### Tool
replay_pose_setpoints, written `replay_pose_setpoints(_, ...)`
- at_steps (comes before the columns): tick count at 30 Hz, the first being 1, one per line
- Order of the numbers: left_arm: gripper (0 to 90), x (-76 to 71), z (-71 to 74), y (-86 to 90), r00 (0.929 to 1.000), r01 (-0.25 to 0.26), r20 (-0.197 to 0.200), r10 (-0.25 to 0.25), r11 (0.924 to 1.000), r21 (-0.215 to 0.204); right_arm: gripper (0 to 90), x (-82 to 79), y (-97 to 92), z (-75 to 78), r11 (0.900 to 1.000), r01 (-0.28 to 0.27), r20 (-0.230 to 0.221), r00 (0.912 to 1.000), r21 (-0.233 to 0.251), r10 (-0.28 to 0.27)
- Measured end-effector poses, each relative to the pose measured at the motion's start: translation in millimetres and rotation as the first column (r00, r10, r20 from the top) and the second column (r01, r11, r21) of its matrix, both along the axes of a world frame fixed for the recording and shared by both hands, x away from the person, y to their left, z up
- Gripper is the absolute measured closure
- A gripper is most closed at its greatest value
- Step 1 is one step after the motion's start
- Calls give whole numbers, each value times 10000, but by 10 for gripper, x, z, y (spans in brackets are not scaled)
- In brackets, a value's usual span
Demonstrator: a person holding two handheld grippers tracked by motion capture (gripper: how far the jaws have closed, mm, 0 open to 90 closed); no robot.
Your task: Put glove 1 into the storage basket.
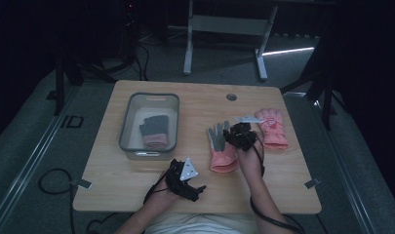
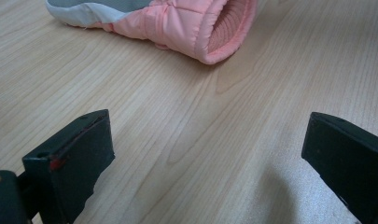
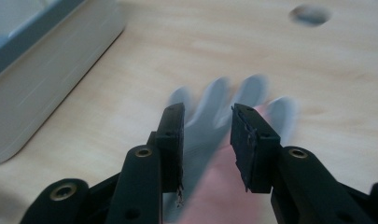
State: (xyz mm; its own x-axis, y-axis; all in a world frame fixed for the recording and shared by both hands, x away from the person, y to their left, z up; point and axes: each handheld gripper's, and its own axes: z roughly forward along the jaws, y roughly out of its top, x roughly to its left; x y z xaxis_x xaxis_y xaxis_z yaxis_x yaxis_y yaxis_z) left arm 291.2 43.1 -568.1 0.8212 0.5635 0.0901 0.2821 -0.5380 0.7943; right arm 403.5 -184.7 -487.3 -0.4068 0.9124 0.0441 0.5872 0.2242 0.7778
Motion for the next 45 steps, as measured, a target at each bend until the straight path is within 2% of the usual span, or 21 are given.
replay_pose_setpoints(2,19,4,3,-1,10000,-18,-33,18,10000,-25,625,48,-164,70,9997,-122,248,9996,191,117)
replay_pose_setpoints(7,19,-2,-4,-8,10000,-7,15,8,10000,-25,624,173,-626,186,9984,542,490,9974,-133,-535)
replay_pose_setpoints(9,19,2,-1,-10,10000,-20,-4,20,10000,-20,620,226,-843,210,9968,792,520,9956,-120,-785)
replay_pose_setpoints(10,19,4,-2,-7,10000,-46,-18,46,10000,-75,616,273,-996,209,9946,994,544,9937,-286,-978)
replay_pose_setpoints(11,19,6,0,-3,10000,-58,-27,58,10000,-57,616,273,-996,209,9946,994,544,9937,-286,-978)
replay_pose_setpoints(12,19,8,2,-1,10000,-62,-38,61,10000,-50,605,330,-1158,200,9940,1071,519,9930,-222,-1058)
replay_pose_setpoints(13,19,8,4,0,10000,-74,-53,74,9999,-91,605,330,-1158,200,9940,1071,519,9930,-222,-1058)
replay_pose_setpoints(18,19,5,7,0,9999,-97,-63,96,9998,-172,548,553,-1467,199,9913,1071,469,9935,-766,-1037)
replay_pose_setpoints(23,19,2,6,-3,9999,-76,-76,75,9999,-155,536,728,-1614,199,9874,1362,242,9906,-806,-1347)
replay_pose_setpoints(26,19,4,10,-1,9999,-68,-103,67,9998,-195,533,830,-1662,162,9847,1409,69,9900,-1025,-1409)
replay_pose_setpoints(28,19,-1,9,3,9999,-68,-106,66,9997,-214,533,927,-1693,53,9817,1473,-305,9879,-1207,-1520)
replay_pose_setpoints(29,19,-2,7,2,9999,-60,-118,58,9998,-200,533,927,-1693,53,9817,1473,-305,9879,-1207,-1520)
replay_pose_setpoints(30,19,-2,7,0,9999,-53,-108,51,9998,-179,519,950,-1678,-49,9801,1491,-410,9870,-1312,-1556)
replay_pose_setpoints(32,19,-3,9,-3,9999,-48,-97,46,9998,-171,519,950,-1678,-49,9801,1491,-410,9870,-1312,-1556)
replay_pose_setpoints(33,19,-13,10,-7,10000,-44,-44,43,9999,-150,507,982,-1661,-180,9770,1580,-556,9843,-1433,-1673)
replay_pose_setpoints(35,19,-18,7,-10,10000,-24,-54,24,9999,-122,512,998,-1638,-280,9657,1649,-575,9820,-2007,-1797)
replay_pose_setpoints(37,19,-20,8,-10,10000,-31,-41,30,9999,-122,520,1001,-1634,-328,9641,1644,-582,9819,-2086,-1801)
replay_pose_setpoints(38,19,-23,11,-6,10000,-44,-34,43,9999,-154,562,1006,-1632,-408,9628,1706,-524,9813,-2095,-1853)
replay_pose_setpoints(40,19,-34,8,0,9999,-99,131,101,9998,-159,643,1009,-1629,-433,9623,1775,-454,9806,-2063,-1906)
replay_pose_setpoints(42,19,-42,10,1,9998,-126,176,128,9998,-148,738,1019,-1627,-429,9600,2002,-693,9737,-1959,-2172)
replay_pose_setpoints(45,19,-44,9,0,9998,-103,184,106,9998,-159,804,1034,-1627,-418,9602,2099,-849,9699,-1841,-2283)
